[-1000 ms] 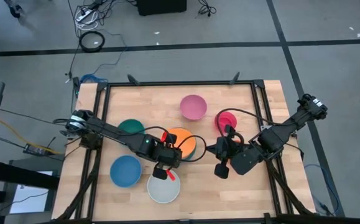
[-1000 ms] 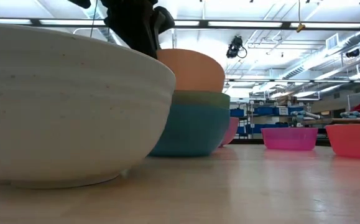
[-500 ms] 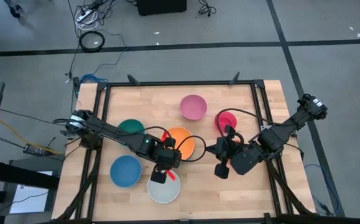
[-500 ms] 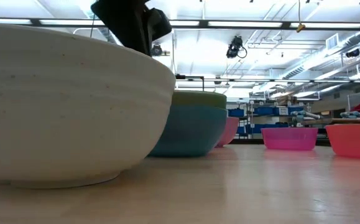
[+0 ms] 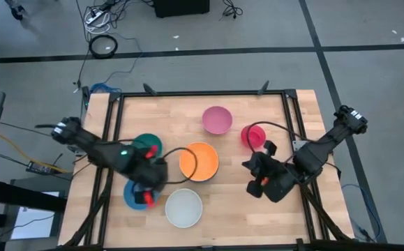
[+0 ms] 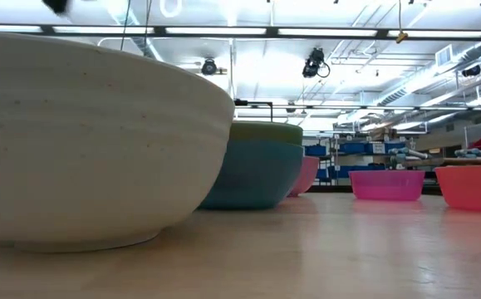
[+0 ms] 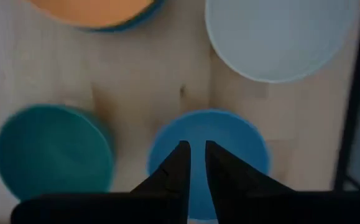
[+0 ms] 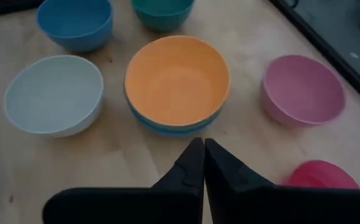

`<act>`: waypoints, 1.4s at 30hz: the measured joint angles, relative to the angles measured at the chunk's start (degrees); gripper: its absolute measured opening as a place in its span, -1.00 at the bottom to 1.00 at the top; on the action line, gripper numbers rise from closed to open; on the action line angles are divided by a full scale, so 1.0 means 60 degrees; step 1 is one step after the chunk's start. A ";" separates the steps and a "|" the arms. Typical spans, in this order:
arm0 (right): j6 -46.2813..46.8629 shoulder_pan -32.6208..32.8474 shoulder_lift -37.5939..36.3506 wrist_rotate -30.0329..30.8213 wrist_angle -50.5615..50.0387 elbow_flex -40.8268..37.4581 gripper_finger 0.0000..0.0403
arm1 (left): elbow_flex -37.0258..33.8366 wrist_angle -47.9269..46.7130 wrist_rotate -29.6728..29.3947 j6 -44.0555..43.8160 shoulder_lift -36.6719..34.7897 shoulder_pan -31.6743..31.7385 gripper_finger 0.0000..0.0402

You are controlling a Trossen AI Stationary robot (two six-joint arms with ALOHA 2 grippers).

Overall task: Nest bowls inside each other
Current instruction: Stack the dark blue bowl on top of the orange bowl

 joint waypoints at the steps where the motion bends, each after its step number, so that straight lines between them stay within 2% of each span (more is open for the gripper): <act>1: 0.0164 0.0111 0.0000 0.0155 -0.0116 0.0000 -0.99 | -0.0036 -0.0009 -0.0123 -0.0359 -0.0138 -0.0190 -0.71; 5: 0.0548 0.0461 -0.0001 0.0495 -0.0190 0.0000 -0.99 | -0.0296 -0.0177 -0.0976 -0.1456 -0.0521 -0.0806 -0.71; 9: 0.0657 0.0605 -0.0004 0.0505 -0.0175 0.0000 -1.00 | -0.0899 -0.0669 -0.1135 -0.2447 -0.0511 -0.1110 -0.71; 16: 0.0668 0.0651 -0.0004 0.0516 -0.0077 0.0000 -0.97 | -0.2568 -0.0722 -0.0838 -0.3438 -0.0513 -0.1231 -0.66; 22: 0.0668 0.0651 -0.0004 0.0507 -0.0057 -0.0002 -0.95 | -0.3842 -0.0615 -0.0082 -0.3860 -0.0729 -0.1180 -0.50; 27: 0.0664 0.0651 -0.0004 0.0502 -0.0037 0.0000 -0.95 | -0.5035 0.0649 0.0304 -0.3881 -0.1369 -0.1179 -0.36; 33: 0.0664 0.0651 -0.0004 0.0501 -0.0005 0.0000 -0.95 | -0.6011 0.2371 0.0322 -0.3506 -0.2322 -0.1183 -0.34; 42: 0.0643 0.0651 -0.0004 0.0500 0.0108 -0.0003 -0.94 | -0.7347 0.3092 0.0413 -0.3461 -0.3845 -0.1183 -0.34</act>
